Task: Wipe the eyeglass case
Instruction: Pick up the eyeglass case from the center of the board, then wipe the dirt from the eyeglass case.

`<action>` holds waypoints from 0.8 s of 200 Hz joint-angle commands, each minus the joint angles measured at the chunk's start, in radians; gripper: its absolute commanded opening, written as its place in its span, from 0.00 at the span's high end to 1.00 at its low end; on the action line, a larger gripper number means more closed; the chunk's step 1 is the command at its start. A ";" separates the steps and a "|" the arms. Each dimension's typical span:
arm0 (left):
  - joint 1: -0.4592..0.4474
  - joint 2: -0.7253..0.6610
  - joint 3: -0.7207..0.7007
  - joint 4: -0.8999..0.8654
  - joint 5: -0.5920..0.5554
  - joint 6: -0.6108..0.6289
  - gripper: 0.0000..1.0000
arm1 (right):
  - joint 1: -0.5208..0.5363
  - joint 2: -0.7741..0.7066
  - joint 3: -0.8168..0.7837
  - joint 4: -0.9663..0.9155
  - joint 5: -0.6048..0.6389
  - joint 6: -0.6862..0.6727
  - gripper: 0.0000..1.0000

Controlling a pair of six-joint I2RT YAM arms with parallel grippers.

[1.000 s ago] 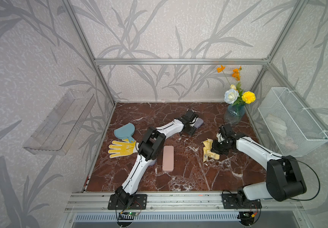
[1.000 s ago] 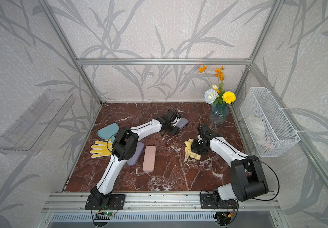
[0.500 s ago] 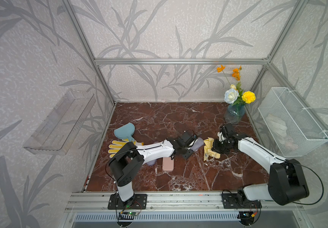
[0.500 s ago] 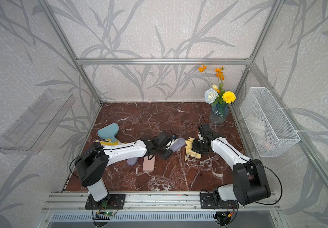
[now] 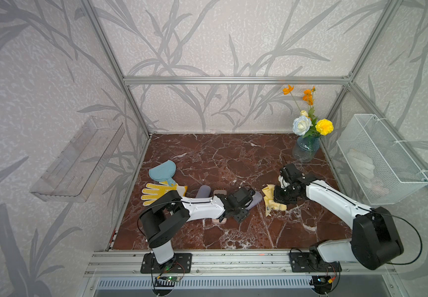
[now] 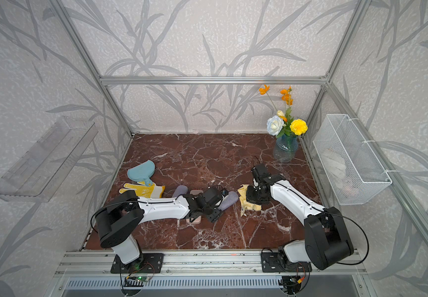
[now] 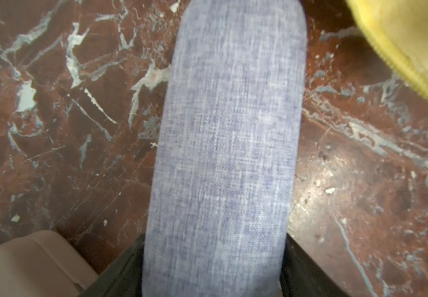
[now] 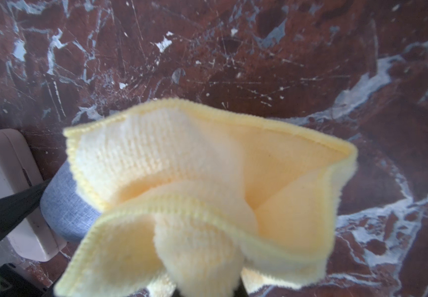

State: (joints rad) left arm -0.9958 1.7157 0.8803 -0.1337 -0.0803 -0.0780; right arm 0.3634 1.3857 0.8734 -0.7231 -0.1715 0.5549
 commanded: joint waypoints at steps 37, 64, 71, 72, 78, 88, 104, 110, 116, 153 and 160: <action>-0.004 -0.015 -0.064 0.118 0.026 0.105 0.25 | 0.034 -0.034 0.122 -0.154 0.000 -0.073 1.00; -0.003 -0.003 -0.071 0.160 0.020 0.138 0.28 | 0.089 0.013 0.153 -0.134 -0.012 -0.039 1.00; -0.003 -0.005 -0.072 0.170 0.022 0.146 0.30 | 0.098 0.029 0.156 -0.118 -0.025 -0.021 1.00; -0.003 -0.005 -0.072 0.173 0.022 0.147 0.30 | 0.099 0.031 0.156 -0.115 -0.028 -0.019 1.00; -0.003 -0.004 -0.073 0.181 0.023 0.152 0.33 | 0.100 0.044 0.153 -0.089 -0.058 0.001 1.00; -0.002 -0.003 -0.071 0.184 0.031 0.159 0.39 | 0.099 0.062 0.154 -0.053 -0.105 0.037 1.00; -0.003 -0.003 -0.074 0.188 0.040 0.165 0.44 | 0.111 0.094 0.162 -0.006 -0.153 0.076 1.00; -0.002 -0.005 -0.079 0.194 0.044 0.167 0.45 | 0.119 0.107 0.166 0.004 -0.162 0.105 1.00; -0.003 -0.010 -0.086 0.198 0.047 0.168 0.45 | 0.128 0.123 0.165 0.017 -0.173 0.120 1.00; -0.003 -0.054 -0.136 0.245 0.061 0.175 0.50 | 0.170 0.236 0.090 0.183 -0.323 0.230 1.00; -0.003 -0.064 -0.148 0.259 0.061 0.176 0.52 | 0.167 0.255 0.079 0.197 -0.333 0.231 1.00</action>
State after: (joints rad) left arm -0.9955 1.6951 0.7765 0.0837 -0.0395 0.0757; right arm 0.5201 1.5799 0.9997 -0.6353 -0.3920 0.7040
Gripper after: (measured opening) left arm 0.604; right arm 0.111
